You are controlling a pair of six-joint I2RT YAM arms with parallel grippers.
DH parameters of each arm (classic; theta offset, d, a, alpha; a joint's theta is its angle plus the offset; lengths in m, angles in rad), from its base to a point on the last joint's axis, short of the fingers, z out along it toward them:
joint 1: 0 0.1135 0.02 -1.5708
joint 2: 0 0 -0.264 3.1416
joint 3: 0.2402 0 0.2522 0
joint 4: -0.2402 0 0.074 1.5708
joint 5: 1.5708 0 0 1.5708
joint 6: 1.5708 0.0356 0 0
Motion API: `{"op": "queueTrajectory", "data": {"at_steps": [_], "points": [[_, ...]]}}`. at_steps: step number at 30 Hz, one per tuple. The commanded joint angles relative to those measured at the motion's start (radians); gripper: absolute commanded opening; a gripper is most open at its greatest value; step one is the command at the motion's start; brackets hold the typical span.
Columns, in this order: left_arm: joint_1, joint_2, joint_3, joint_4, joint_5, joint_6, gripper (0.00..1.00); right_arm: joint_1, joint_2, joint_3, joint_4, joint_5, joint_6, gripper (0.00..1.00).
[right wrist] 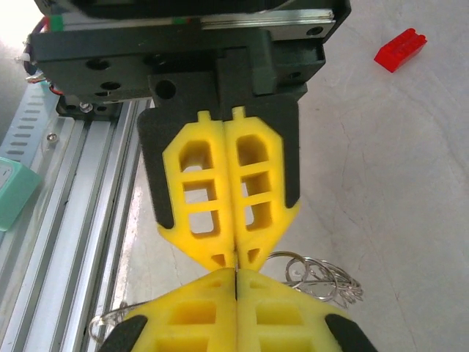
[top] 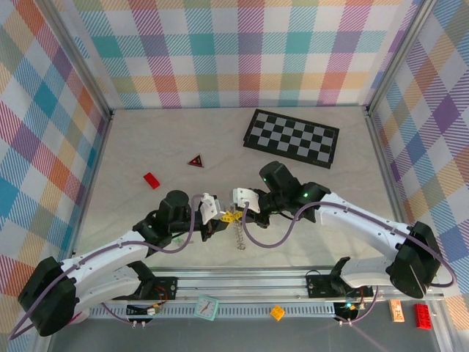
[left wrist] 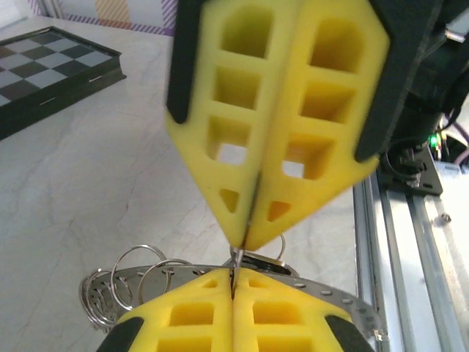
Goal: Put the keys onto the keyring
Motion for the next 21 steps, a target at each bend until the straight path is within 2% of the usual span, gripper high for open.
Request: {"op": "queueTrajectory", "data": {"at_steps": [1,2,6,11,14,17,21], "points": [[-0.005,-0.006,0.029,0.034,0.032,0.003,0.0,0.006,-0.023,0.011,0.04,-0.022,0.027,0.15],[-0.005,-0.007,0.025,0.04,0.032,0.001,0.0,-0.001,-0.037,-0.004,0.064,-0.013,0.053,0.27],[-0.005,-0.012,0.002,0.077,0.018,-0.021,0.0,-0.045,-0.104,-0.083,0.161,0.051,0.206,0.4],[-0.005,-0.018,-0.032,0.14,-0.014,-0.055,0.0,-0.052,-0.166,-0.177,0.27,0.137,0.499,0.44],[-0.005,-0.023,-0.05,0.173,-0.019,-0.071,0.0,-0.051,-0.205,-0.246,0.327,0.11,0.627,0.44],[-0.004,-0.026,-0.069,0.212,-0.01,-0.084,0.0,-0.052,-0.249,-0.314,0.385,0.066,0.625,0.43],[-0.005,-0.022,-0.092,0.269,0.018,-0.093,0.0,-0.052,-0.298,-0.388,0.486,0.023,0.511,0.4]]}}
